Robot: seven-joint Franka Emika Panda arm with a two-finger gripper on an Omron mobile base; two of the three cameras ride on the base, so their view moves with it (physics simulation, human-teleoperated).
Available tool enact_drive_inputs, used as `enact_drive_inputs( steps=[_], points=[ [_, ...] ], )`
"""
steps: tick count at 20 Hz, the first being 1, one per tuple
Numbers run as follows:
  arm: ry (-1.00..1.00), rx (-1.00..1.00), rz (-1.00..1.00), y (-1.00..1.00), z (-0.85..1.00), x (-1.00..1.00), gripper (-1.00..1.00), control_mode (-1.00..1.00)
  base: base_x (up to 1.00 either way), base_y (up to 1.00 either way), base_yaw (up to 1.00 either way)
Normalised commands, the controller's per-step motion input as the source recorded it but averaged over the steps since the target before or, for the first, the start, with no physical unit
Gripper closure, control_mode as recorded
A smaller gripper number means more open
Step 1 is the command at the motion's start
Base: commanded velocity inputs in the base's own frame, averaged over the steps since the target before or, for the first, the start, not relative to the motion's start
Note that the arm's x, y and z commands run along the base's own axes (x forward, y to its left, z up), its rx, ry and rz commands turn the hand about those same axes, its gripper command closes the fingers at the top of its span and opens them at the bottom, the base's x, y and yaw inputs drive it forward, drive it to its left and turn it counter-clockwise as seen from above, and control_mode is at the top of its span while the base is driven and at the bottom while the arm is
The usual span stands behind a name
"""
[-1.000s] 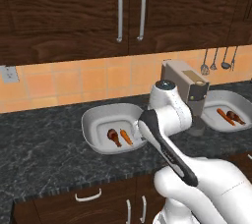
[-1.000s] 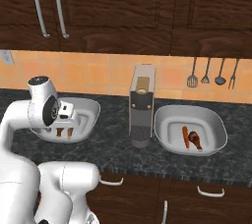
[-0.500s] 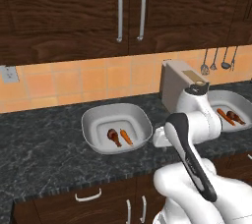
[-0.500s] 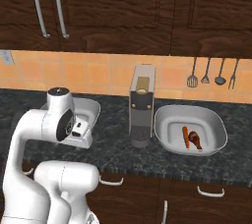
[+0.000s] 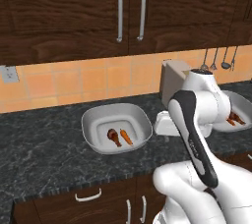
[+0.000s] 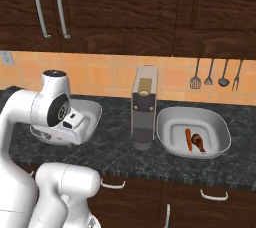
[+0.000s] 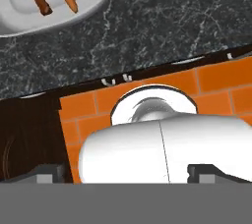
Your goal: Place one carrot and one chicken drumstick in each tupperware on the nearby counter, to pack two identical lunches.
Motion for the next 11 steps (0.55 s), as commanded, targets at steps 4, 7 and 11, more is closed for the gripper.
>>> enact_drive_inputs(
  steps=[4, 7, 11],
  points=[
    [-0.08, -0.01, -0.05, 0.18, 0.31, 0.03, -1.0, -1.0, 0.0, 0.0, 0.0],
    [-0.61, -0.24, -0.09, 0.6, -0.21, -0.06, -1.0, -1.0, 0.0, 0.0, 0.0],
    [-0.54, -0.21, -0.02, 0.55, -0.04, -0.36, -1.0, -1.0, 0.0, 0.0, 0.0]
  ],
)
